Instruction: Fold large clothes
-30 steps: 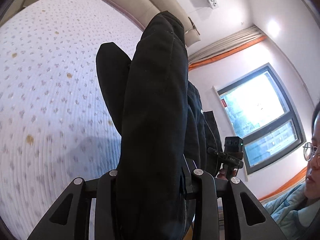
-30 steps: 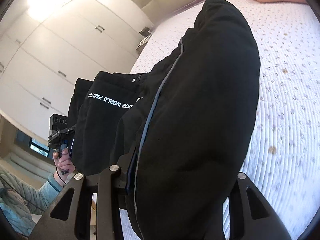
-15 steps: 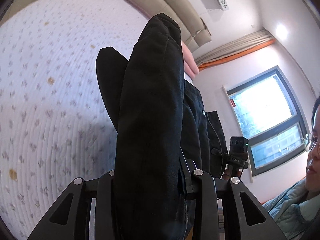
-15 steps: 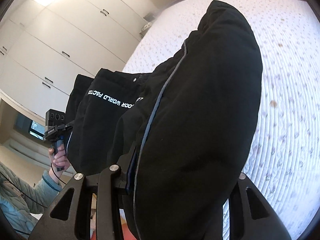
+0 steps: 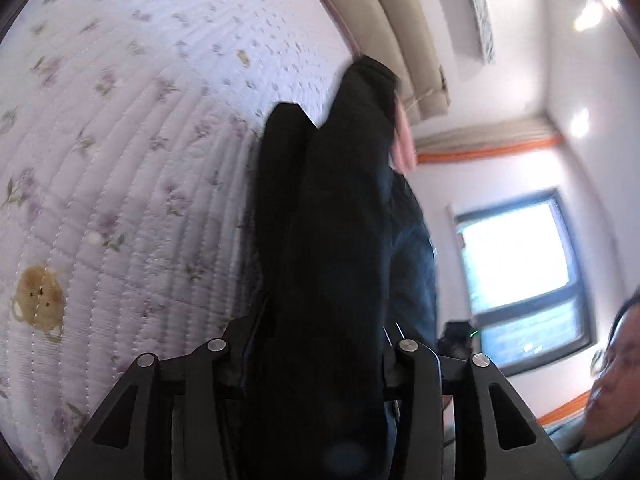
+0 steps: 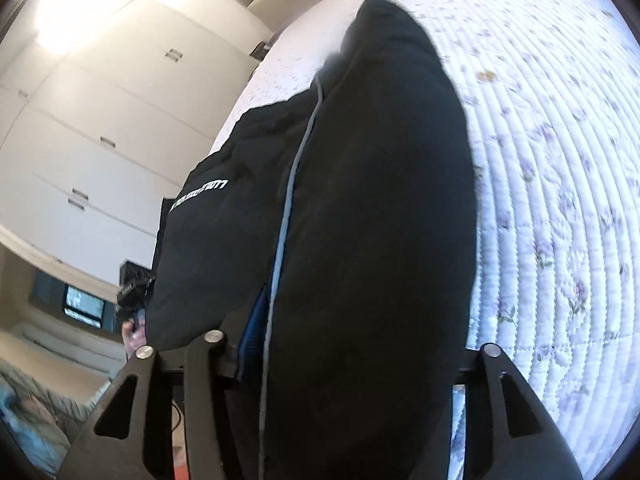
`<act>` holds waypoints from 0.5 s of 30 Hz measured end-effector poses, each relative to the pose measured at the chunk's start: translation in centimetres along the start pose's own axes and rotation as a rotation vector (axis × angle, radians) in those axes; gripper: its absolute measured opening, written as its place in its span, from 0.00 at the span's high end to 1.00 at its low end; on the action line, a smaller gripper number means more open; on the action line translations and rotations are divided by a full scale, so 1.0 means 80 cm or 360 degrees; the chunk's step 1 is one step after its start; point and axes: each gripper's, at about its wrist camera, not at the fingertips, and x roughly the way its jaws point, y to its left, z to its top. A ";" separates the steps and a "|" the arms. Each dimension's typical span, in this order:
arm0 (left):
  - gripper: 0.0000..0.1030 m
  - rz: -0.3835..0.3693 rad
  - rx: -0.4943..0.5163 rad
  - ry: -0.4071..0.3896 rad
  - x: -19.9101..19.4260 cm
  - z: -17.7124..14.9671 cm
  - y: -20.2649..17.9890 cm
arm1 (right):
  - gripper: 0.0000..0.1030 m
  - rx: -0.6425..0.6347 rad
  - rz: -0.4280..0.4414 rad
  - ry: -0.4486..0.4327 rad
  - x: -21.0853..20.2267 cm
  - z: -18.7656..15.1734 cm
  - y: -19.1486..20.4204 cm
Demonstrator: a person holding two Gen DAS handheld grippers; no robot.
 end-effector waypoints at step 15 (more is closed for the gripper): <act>0.43 0.0728 0.0371 -0.0195 -0.108 -0.051 -0.133 | 0.23 0.0280 -0.0820 -0.0176 -0.127 -0.020 0.018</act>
